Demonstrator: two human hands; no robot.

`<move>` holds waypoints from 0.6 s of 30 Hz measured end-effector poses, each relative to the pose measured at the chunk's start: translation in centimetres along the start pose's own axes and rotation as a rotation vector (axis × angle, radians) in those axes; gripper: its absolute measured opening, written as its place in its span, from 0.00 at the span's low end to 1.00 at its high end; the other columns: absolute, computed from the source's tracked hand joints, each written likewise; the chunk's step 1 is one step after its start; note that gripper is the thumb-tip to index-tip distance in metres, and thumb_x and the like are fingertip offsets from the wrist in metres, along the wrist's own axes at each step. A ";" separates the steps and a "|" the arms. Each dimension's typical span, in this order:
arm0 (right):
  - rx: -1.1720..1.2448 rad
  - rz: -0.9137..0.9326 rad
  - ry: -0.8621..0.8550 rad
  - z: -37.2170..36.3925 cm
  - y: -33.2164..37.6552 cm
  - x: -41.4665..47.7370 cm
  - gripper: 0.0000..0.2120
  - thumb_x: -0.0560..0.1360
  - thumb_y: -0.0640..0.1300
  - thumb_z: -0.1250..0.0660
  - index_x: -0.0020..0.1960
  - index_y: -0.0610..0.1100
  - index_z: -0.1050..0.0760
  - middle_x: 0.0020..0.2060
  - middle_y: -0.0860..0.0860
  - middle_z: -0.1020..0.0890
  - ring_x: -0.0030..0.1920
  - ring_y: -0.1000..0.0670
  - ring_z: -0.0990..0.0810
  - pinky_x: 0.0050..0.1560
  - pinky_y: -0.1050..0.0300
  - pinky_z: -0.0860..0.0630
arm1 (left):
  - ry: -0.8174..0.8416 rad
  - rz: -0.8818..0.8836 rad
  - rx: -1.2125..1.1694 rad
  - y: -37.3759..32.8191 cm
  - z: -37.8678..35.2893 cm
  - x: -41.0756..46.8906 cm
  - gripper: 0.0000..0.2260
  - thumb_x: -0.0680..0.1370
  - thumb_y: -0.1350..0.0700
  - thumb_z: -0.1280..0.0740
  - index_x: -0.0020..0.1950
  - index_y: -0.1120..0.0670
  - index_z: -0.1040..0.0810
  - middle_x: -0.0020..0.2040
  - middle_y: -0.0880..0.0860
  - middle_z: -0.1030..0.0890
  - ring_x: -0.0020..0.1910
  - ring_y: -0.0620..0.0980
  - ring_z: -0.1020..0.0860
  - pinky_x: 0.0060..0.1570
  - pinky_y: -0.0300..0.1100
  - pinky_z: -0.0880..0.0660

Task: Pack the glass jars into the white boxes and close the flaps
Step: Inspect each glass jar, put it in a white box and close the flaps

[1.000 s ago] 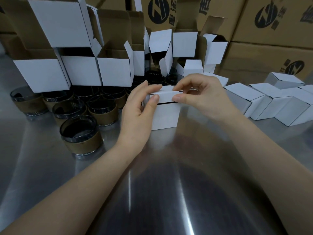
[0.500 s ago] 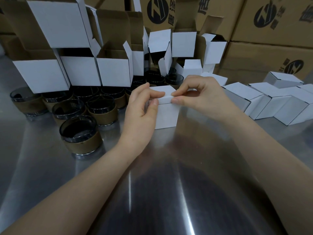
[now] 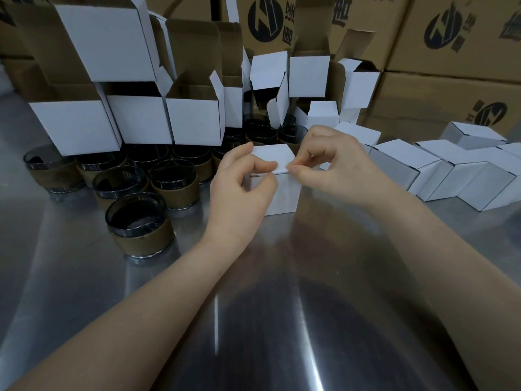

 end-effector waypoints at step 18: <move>-0.431 0.087 0.109 -1.4 1.9 -0.1 0.09 0.72 0.49 0.33 0.49 0.47 0.28 0.47 0.54 0.26 0.47 0.51 0.25 0.47 0.47 0.25 | -0.062 -0.201 0.269 0.4 -0.2 -0.2 0.10 0.80 0.59 0.34 0.60 0.53 0.18 0.69 0.50 0.26 0.69 0.41 0.32 0.60 0.19 0.41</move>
Point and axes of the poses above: each hand's wrist, its own x-axis towards the middle knuckle, its own z-axis out of the back of the hand, y = z × x, the point moved 5 cm from there along x, towards the middle knuckle
